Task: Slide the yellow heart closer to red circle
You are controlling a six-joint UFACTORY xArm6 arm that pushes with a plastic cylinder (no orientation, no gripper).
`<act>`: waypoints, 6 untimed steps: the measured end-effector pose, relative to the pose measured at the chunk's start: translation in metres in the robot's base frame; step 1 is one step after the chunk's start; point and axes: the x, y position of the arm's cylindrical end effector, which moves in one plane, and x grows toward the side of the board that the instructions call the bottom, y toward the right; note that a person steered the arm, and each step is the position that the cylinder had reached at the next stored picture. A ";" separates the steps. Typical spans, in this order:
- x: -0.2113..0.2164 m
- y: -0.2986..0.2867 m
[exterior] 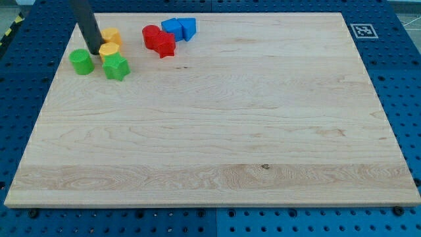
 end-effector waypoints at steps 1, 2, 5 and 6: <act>-0.005 0.000; -0.032 0.006; -0.036 -0.013; -0.066 -0.015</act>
